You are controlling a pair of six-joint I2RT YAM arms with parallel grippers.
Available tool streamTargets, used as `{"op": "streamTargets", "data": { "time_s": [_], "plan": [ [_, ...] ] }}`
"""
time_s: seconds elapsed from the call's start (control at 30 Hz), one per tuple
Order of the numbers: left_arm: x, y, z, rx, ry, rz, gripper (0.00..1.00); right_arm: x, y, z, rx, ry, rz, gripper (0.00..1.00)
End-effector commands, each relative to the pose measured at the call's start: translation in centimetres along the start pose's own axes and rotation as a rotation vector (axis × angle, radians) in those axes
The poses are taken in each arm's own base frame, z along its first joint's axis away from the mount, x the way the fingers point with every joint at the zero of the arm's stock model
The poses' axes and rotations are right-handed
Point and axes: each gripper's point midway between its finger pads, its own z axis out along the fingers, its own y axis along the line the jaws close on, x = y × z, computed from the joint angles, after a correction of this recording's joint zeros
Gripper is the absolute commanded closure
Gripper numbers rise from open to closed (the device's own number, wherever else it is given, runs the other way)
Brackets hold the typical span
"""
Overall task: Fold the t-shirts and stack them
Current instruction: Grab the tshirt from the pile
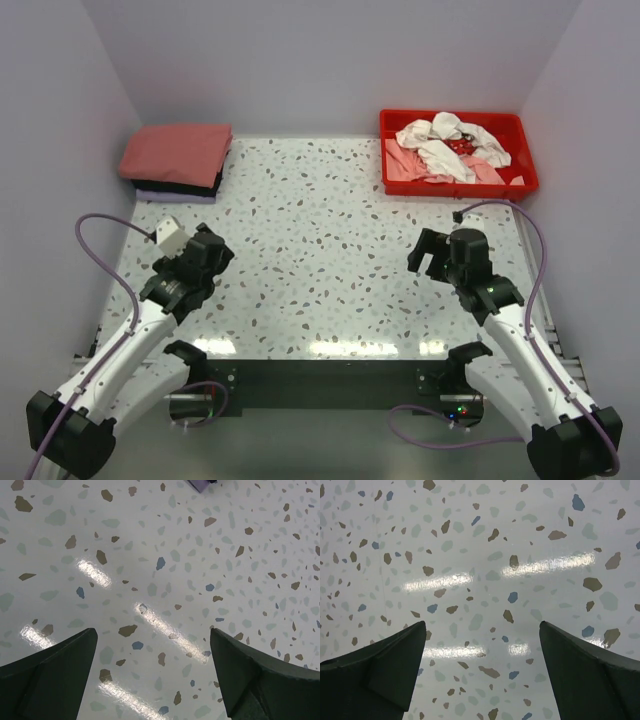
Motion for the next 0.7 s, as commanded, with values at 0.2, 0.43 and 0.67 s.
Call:
{"op": "streamTargets", "data": {
  "time_s": [0.2, 0.43, 0.67],
  "plan": [
    [-1.1, -1.8, -0.3, 0.071, -0.029, 0.01, 0.0, -3.6, 1.6, 0.1, -0.031, -0.089, 0.035, 0.01],
    [-1.1, -2.9, -0.5, 0.133, -0.02, 0.023, 0.0, -8.5, 2.5, 0.4, 0.029, -0.153, 0.043, 0.01],
    [-0.9, -3.0, -0.5, 0.159, -0.03, 0.02, 0.0, -15.5, 2.6, 2.4, 0.18, -0.235, 0.016, 0.01]
  ]
}}
